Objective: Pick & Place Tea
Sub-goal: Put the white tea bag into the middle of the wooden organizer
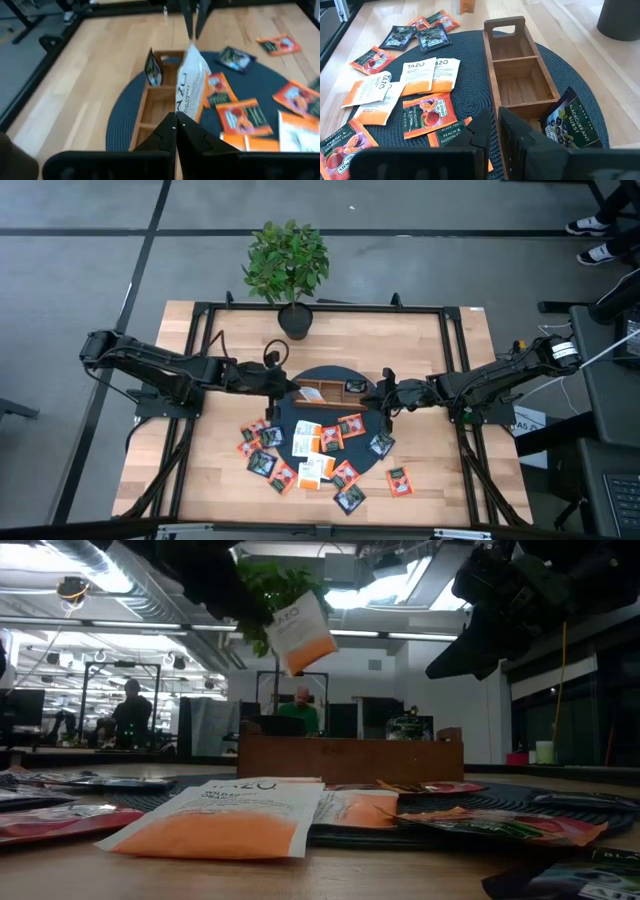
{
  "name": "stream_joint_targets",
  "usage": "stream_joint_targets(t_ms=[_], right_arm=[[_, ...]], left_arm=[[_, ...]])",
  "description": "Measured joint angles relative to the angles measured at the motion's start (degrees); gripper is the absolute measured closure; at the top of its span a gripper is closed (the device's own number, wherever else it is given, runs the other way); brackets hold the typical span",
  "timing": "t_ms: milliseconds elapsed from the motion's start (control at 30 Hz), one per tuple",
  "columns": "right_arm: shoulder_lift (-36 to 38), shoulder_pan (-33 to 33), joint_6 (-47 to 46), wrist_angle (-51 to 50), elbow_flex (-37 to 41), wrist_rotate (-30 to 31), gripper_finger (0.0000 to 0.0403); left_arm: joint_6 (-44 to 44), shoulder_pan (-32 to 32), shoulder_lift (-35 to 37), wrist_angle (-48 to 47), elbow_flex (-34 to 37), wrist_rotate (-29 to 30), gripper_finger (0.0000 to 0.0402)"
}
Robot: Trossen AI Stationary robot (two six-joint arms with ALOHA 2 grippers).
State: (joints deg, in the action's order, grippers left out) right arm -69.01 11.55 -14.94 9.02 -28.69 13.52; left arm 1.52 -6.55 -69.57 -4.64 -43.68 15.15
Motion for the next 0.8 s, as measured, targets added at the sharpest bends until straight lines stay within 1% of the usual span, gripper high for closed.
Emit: stream_joint_targets(t_ms=[100, 233, 367, 533, 667, 800], right_arm=[[0.0, 0.0, 0.0, 0.22, 0.0, 0.02, 0.0363], [0.0, 0.0, -0.04, 0.22, 0.0, 0.02, 0.0363], [0.0, 0.0, -0.02, 0.17, 0.0, 0.02, 0.0363], [0.0, 0.02, 0.2, 0.11, 0.0, 0.0, 0.0363], [0.0, 0.0, 0.22, -0.39, 0.0, 0.0, 0.0363], [0.0, 0.0, 0.22, -0.35, 0.0, 0.0, 0.0363]], left_arm=[[-1.0, 0.47, -2.88, 0.97, -0.73, 0.3, 0.04], [-2.82, 2.3, -7.74, 0.67, -4.6, 0.26, 0.04], [-4.89, 4.08, -11.86, -1.96, -9.1, -0.47, 0.04], [-7.18, 6.54, -16.16, -6.16, -14.39, -3.25, 0.04], [-7.8, 7.81, -19.72, -12.23, -18.88, -3.32, 0.04], [-10.59, 7.93, -22.38, -13.0, -21.57, -2.7, 0.04]])
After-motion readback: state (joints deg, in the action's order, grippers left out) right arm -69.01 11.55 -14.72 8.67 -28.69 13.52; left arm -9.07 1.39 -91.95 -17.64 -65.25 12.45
